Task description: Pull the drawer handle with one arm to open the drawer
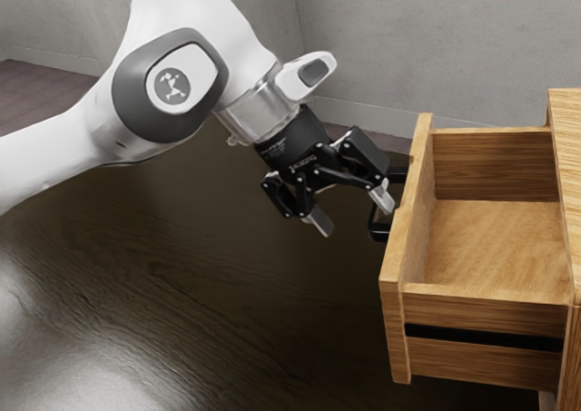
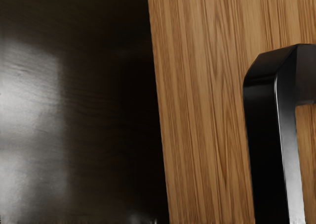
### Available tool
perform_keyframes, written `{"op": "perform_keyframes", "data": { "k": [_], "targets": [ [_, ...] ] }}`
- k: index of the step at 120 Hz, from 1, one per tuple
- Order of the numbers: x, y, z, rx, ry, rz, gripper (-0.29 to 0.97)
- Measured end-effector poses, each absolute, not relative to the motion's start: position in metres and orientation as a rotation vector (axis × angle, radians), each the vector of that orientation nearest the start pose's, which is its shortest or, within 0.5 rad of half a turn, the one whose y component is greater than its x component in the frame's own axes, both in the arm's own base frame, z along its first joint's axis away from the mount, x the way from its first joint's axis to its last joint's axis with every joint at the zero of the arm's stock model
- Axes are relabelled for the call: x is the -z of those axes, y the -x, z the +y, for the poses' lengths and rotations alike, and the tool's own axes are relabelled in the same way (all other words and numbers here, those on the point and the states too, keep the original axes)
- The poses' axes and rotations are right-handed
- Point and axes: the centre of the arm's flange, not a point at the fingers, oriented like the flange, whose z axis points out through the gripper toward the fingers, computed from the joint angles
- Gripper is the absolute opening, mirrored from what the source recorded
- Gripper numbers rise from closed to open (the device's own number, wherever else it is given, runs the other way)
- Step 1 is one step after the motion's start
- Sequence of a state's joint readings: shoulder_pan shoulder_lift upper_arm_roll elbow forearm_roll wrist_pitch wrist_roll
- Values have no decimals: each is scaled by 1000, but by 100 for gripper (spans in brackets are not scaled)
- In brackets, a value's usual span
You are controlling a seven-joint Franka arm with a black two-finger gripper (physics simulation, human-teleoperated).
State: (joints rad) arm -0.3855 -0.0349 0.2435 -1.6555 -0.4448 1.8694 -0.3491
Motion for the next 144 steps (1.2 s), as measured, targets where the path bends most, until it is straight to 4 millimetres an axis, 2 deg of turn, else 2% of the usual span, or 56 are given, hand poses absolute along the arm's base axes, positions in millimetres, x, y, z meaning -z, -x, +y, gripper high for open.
{"op": "perform_keyframes", "data": {
  "k": [48, 70, 116, 144],
  "targets": [
    [-644, -551, -70, 272, 3559, -618, 68],
    [-644, -544, -65, 269, 3558, -626, 68],
    [-647, -531, -40, 290, 3542, -677, 68],
    [-646, -530, -23, 299, 3524, -720, 68]
  ]
}}
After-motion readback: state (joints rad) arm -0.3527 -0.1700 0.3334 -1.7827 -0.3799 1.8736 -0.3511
